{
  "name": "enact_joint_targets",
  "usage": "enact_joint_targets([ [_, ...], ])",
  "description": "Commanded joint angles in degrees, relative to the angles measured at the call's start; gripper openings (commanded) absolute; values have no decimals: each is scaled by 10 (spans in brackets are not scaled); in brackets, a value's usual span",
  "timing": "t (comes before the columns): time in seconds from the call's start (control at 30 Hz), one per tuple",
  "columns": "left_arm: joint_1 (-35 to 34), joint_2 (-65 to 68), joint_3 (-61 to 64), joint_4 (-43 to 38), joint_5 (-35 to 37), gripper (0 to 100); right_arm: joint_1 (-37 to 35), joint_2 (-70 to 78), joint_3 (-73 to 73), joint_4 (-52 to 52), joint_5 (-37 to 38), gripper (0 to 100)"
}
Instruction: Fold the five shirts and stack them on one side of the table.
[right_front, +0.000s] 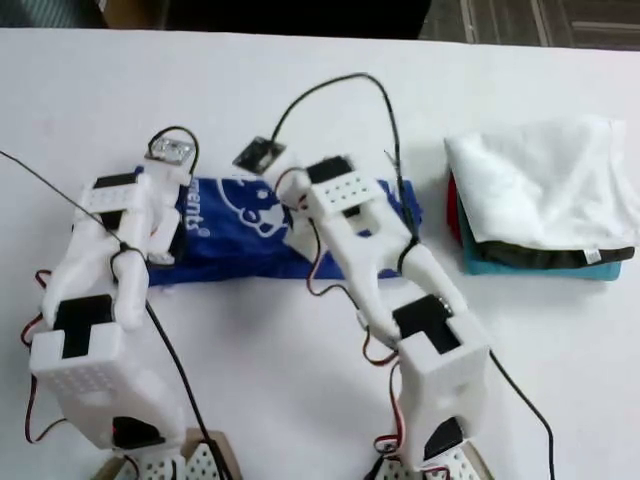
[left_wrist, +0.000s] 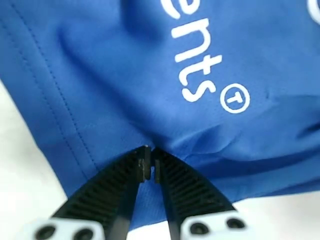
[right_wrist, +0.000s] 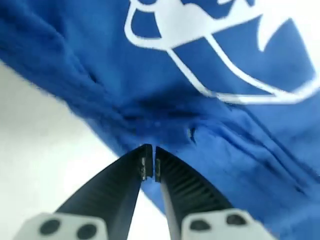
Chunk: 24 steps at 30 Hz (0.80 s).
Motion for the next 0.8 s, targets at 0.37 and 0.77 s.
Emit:
enact_joint_targets([
  [0.37,-8,-3,-2,-22,4,50,176,-82,90,-52,54,23],
  [0.77,-8,-3,-2,-22,4,50,204,-92,88,-65,48,23],
])
